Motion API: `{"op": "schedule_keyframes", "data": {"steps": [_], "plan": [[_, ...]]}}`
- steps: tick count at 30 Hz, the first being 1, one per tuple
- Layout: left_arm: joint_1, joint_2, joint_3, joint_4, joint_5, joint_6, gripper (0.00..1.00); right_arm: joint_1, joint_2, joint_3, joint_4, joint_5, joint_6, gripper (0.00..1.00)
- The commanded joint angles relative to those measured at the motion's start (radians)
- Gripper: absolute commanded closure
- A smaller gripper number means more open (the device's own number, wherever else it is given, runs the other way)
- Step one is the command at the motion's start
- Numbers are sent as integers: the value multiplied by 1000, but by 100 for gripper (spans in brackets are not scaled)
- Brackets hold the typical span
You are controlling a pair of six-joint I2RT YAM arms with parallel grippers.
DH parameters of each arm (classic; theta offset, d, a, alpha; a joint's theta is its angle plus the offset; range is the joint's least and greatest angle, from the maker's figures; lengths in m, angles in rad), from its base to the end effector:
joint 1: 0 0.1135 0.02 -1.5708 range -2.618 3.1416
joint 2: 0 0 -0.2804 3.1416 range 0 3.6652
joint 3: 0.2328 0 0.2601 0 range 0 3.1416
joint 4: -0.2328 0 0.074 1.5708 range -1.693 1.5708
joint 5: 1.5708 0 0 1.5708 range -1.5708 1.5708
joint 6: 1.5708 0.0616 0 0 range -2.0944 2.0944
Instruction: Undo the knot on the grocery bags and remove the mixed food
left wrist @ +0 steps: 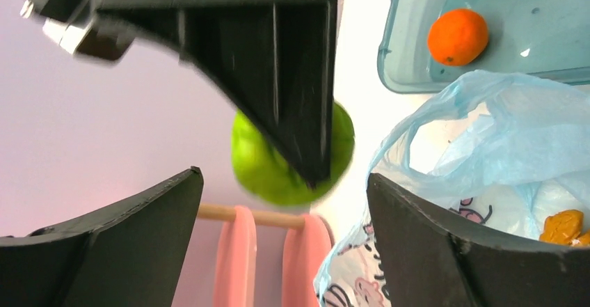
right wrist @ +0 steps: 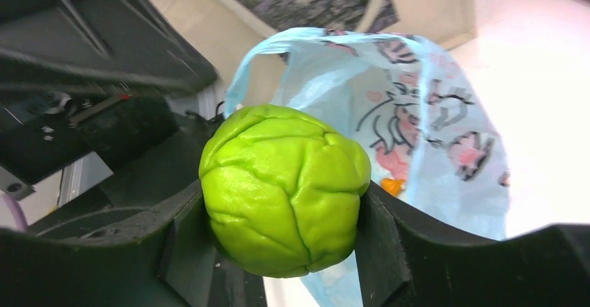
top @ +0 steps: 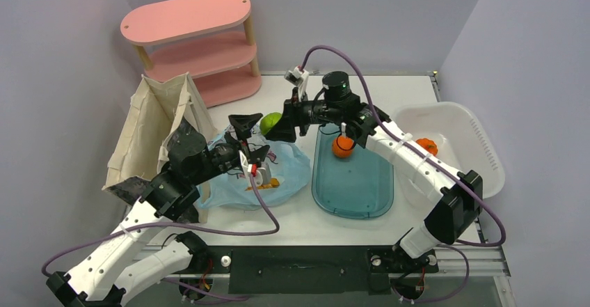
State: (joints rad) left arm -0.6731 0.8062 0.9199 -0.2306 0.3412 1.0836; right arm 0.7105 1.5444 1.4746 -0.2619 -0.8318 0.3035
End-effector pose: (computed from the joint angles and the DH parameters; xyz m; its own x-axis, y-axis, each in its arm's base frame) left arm 0.1448 -0.1418 0.3888 0.7061 0.5020 -0.4994 0.4773 0.1837 0.8594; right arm 0.2572 0.2813 0.3984 -0.5252 -0.1863 -0.8303 -0.8510 0.1158 0.5123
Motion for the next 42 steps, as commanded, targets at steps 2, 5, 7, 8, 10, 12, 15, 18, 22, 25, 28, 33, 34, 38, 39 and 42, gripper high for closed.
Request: {"op": "schedule_keyframes", "data": {"steps": [2, 5, 7, 8, 10, 12, 15, 18, 22, 25, 28, 33, 34, 38, 39, 42], "plan": [[9, -57, -17, -5, -142, -122, 8, -146, -95, -18, -11, -22, -2, 100], [29, -61, 7, -110, -150, -265, 6, -254, -140, -49, -105, 2, -98, 100], [38, -60, 7, -205, -132, -330, 5, -318, -176, -96, -182, 41, -173, 100], [39, -62, 3, -263, -112, -353, 6, -339, -199, -133, -238, 66, -199, 100], [38, -64, -15, -339, -82, -362, 6, -402, -237, -188, -325, 100, -289, 100], [38, -58, -37, -406, -61, -359, 7, -454, -269, -241, -406, 150, -387, 100], [39, -30, -87, -471, -57, -349, 7, -510, -287, -305, -503, 244, -525, 100], [39, 19, -115, -457, -65, -343, 7, -530, -295, -388, -538, 323, -577, 100], [40, 112, -111, -398, -97, -382, 10, -533, -284, -467, -534, 436, -614, 100], [60, 188, -87, -344, -93, -467, 11, -534, -265, -506, -526, 484, -635, 100], [90, 239, -63, -319, -67, -588, 11, -534, -251, -529, -501, 493, -634, 100], [99, 276, -137, -161, -174, -708, 13, -534, -221, -545, -427, 507, -632, 93], [100, 281, -160, -130, -203, -713, 13, -534, -211, -543, -414, 507, -632, 91], [101, 307, -199, -79, -209, -720, 13, -530, -185, -539, -392, 505, -635, 78], [101, 322, -203, -75, -208, -721, 13, -529, -181, -540, -391, 505, -637, 74], [97, 368, -208, -53, -244, -733, 13, -527, -166, -544, -391, 503, -639, 57]]}}
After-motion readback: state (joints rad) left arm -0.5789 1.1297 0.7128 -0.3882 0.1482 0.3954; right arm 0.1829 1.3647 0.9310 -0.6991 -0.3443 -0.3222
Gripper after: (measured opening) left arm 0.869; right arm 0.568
